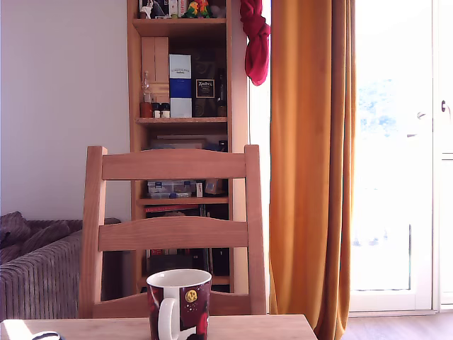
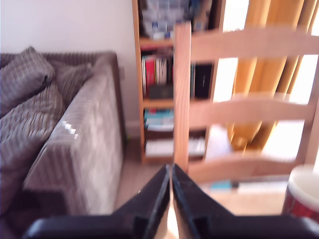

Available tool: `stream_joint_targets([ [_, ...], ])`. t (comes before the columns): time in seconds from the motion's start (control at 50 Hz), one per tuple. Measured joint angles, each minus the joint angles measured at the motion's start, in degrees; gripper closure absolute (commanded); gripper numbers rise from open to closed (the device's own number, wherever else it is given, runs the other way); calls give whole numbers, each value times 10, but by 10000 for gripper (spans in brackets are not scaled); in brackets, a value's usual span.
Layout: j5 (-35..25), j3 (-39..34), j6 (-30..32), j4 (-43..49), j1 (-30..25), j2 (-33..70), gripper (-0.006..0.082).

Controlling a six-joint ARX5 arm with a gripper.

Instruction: Pick the grey coffee capsule and place it inside the red coffee cup

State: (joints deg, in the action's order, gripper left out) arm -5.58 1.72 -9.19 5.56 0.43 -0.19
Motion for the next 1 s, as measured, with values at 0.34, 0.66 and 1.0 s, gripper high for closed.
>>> stream_joint_targets([
  [0.34,-147,4,-87,20,0,54,783],
  [0.66,-189,4,-112,26,-18,269,783],
  [1.0,-188,71,-114,7,-63,504,751],
])
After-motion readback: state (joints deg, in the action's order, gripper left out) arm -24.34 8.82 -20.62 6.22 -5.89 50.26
